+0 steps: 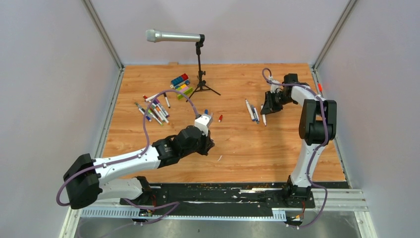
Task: Open the pen caps
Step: Place the pen at the center of the board.
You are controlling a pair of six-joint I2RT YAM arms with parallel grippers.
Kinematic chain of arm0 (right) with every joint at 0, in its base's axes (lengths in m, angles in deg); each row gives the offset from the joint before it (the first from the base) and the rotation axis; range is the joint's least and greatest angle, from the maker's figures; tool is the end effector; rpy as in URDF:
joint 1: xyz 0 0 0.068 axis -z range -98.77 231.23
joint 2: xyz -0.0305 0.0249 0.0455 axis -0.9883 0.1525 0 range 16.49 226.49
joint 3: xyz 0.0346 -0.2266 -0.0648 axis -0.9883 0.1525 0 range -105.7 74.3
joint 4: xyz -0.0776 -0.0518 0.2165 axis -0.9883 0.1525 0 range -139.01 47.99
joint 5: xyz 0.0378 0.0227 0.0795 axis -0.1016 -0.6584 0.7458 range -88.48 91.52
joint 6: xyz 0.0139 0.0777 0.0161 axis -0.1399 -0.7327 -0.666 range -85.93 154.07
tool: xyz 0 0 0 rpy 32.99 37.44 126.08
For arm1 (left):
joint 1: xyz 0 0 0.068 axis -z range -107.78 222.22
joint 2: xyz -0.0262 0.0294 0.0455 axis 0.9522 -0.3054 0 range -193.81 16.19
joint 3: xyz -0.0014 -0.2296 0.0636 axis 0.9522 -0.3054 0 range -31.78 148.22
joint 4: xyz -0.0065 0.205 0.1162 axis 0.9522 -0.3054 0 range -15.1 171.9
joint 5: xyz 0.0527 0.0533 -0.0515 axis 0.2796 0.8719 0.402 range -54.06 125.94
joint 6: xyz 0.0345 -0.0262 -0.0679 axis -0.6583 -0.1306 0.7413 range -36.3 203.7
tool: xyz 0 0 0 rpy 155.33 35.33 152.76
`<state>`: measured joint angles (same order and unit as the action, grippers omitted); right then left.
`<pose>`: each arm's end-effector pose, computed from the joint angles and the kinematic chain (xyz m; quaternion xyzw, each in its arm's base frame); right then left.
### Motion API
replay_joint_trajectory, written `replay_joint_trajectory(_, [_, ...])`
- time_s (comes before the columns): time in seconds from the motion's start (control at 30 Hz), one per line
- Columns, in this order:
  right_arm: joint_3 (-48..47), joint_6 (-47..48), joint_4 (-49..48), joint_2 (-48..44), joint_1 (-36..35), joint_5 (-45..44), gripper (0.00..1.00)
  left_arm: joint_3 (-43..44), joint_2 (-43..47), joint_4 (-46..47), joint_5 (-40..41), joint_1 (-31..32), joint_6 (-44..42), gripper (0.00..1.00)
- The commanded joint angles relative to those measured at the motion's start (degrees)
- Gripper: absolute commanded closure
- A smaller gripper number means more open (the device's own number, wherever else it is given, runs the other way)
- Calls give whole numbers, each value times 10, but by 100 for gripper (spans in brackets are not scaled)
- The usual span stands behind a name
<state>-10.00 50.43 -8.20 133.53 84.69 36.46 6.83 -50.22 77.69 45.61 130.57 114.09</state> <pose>0.3776 0.0171 0.1239 -0.1487 0.9333 0.2692 0.1855 0.1516 -0.2236 0.1987 0.1709 0.8556 -0.2852 0.3968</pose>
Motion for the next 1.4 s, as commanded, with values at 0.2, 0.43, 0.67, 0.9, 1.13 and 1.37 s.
replay_joint_trajectory(0.2, [-36,-21,24,16,-1,2,71,6,17,-4,13,-7,-11,100])
replay_joint_trajectory(0.43, [3,-22,8,-53,3,8,66,-4,28,52,-14,-20,22,94])
replay_joint_trajectory(0.67, [96,14,-7,-200,14,102,65,-17,19,118,-57,-52,52,85])
replay_joint_trajectory(0.9, [197,36,-28,-353,26,196,65,81,-78,49,-68,-61,50,81])
replay_joint_trajectory(1.13, [343,1,-181,-498,49,203,46,268,-264,-123,-53,-61,16,81])
replay_joint_trajectory(1.37, [343,6,-177,-482,60,221,44,448,-423,-253,15,-61,-46,80])
